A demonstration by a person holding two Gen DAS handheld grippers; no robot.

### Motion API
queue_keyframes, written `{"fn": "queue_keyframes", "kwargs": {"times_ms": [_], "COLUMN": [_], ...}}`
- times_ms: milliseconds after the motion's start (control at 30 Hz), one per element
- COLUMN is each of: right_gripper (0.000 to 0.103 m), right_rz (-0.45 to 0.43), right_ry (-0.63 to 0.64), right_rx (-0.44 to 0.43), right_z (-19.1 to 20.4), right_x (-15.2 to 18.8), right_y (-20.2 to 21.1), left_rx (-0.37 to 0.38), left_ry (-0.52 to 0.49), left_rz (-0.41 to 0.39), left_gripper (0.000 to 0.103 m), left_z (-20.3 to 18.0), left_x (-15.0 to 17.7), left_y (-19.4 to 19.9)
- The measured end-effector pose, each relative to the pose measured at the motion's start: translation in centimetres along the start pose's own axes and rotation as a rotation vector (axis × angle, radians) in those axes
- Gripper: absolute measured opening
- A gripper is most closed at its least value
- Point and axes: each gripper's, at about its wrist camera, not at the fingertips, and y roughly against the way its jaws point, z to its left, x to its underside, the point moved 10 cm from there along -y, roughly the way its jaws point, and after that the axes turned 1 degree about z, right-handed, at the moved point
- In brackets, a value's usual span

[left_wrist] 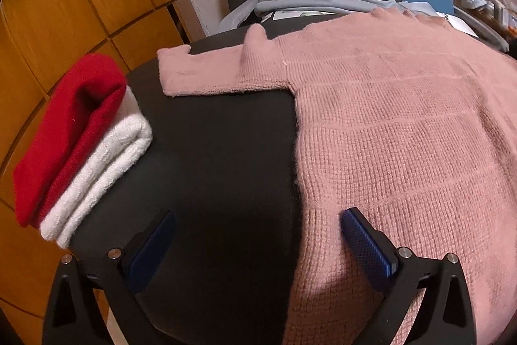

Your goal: Fold clothes

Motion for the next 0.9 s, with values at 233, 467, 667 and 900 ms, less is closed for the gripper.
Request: {"fn": "queue_keyframes", "kwargs": {"times_ms": [233, 467, 667, 900], "right_gripper": [0.019, 0.026, 0.026, 0.028], "right_rz": [0.167, -0.088, -0.077, -0.094], "right_ry": [-0.375, -0.375, -0.031, 0.201], "right_rx": [-0.055, -0.030, -0.198, -0.050], "right_z": [-8.6, -9.6, 4.8, 12.0], "right_x": [5.8, 0.5, -5.0, -6.2], "right_y": [-2.6, 3.1, -0.8, -4.6], "left_rx": [-0.004, 0.066, 0.148, 0.232], "left_ry": [-0.029, 0.017, 0.099, 0.132], "left_rz": [-0.022, 0.032, 0.104, 0.145], "left_gripper": [0.103, 0.103, 0.103, 0.097], "left_z": [0.0, 1.0, 1.2, 1.0], "left_x": [-0.3, 0.4, 1.6, 2.9], "left_y": [0.1, 1.0, 1.0, 1.2]}}
